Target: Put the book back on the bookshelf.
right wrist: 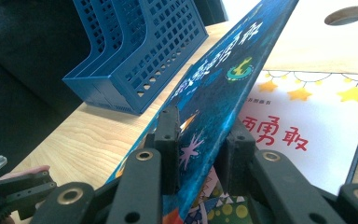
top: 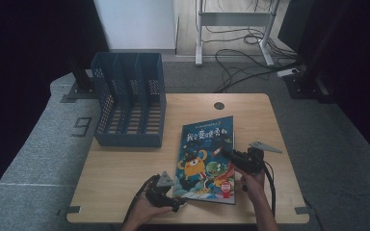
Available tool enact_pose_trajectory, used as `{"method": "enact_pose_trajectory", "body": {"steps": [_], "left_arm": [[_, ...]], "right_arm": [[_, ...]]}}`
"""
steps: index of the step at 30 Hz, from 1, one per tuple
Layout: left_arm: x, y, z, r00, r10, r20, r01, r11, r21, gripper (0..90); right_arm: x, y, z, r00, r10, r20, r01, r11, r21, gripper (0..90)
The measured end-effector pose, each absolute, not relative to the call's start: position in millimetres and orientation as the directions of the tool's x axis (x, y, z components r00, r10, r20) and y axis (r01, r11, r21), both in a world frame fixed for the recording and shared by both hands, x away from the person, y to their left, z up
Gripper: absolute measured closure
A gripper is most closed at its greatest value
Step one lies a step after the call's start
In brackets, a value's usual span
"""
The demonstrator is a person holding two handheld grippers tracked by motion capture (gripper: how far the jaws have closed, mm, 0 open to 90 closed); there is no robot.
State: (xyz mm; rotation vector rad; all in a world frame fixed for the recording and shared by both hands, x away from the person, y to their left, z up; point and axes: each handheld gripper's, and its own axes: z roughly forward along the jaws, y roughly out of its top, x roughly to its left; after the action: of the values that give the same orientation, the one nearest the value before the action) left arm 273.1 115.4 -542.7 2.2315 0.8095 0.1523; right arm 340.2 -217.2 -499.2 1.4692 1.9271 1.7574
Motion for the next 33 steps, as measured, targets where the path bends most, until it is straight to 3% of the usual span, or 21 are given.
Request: {"method": "enact_pose_trajectory", "body": {"steps": [20, 33], "left_arm": [[270.3, 112.0, -541.9, 0.795, 0.599, -0.098, 0.487, -0.533, 0.692, 10.1], [269.6, 109.0, -542.5, 0.79, 0.609, -0.072, 0.474, -0.532, 0.702, 9.0]], "right_arm": [[338.0, -217.3, -495.7, -0.507, 0.725, 0.466, 0.527, -0.167, 0.833, 71.6], [326.0, -213.2, -480.5, -0.556, 0.735, 0.389, 0.437, -0.14, 0.889, 72.3]]}}
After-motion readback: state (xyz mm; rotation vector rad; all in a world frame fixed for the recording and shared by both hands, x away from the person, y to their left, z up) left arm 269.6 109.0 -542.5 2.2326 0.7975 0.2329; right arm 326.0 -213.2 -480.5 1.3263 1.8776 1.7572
